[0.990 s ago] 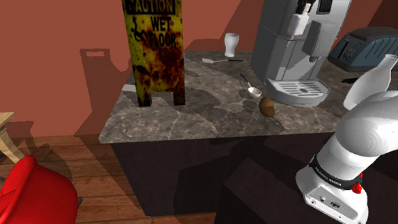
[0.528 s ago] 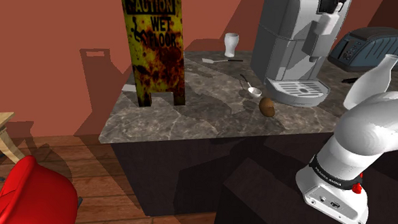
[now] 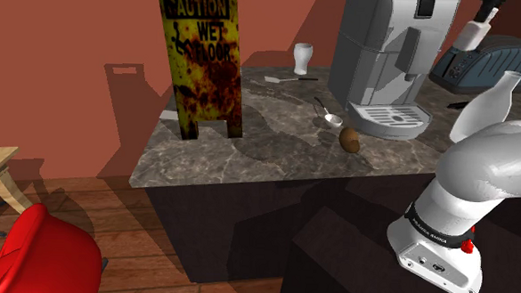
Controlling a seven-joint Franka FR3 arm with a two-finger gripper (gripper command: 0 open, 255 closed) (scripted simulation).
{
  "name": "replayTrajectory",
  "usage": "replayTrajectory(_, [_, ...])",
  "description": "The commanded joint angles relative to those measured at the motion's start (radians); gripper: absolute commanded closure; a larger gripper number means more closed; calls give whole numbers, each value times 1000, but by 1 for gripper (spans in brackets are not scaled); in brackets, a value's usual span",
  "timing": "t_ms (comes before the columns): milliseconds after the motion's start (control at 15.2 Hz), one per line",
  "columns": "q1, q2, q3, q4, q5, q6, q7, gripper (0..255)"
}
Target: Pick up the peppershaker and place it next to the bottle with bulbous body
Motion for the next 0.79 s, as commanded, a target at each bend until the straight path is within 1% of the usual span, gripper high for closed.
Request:
replayTrajectory(0, [-9,-14,-39,10,-32,-12,-49,255])
replayTrajectory(330, [-23,-32,-128,52,-103,-35,-157,255])
replayTrajectory(726, [-37,-79,-143,-55,-124,25,-144,255])
